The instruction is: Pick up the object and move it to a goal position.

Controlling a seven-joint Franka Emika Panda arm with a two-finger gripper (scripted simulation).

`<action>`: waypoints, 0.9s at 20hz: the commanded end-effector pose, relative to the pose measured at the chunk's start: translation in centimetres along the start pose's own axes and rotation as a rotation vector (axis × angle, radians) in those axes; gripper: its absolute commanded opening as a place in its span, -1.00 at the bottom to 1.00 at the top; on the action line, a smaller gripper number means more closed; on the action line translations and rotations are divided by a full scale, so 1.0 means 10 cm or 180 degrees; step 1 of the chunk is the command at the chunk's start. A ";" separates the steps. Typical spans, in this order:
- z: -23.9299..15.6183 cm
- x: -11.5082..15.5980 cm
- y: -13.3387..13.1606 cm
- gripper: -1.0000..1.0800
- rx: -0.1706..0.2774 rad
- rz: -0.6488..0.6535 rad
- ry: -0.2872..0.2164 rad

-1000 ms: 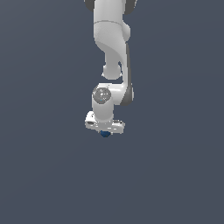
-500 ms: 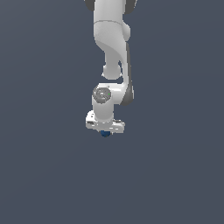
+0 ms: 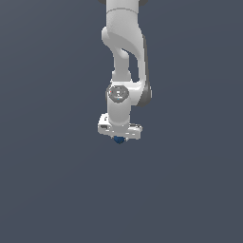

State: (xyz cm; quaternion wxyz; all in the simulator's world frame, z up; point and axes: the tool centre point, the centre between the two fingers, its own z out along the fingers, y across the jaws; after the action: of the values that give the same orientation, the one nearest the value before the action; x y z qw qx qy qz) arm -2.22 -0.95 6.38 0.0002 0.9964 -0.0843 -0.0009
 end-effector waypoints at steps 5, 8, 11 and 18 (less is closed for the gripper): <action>-0.46 -0.22 -0.36 -1.00 0.0001 -0.0003 0.0005; -0.73 -0.36 -0.57 -1.00 0.0000 -0.0002 0.0007; -1.02 -0.50 -0.79 -1.00 -0.0004 -0.0002 0.0008; -1.68 -0.82 -1.30 -1.00 -0.0007 -0.0002 0.0009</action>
State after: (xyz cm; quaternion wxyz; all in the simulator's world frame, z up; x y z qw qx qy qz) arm -7.53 12.07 21.70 0.0011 0.9965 -0.0837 0.0002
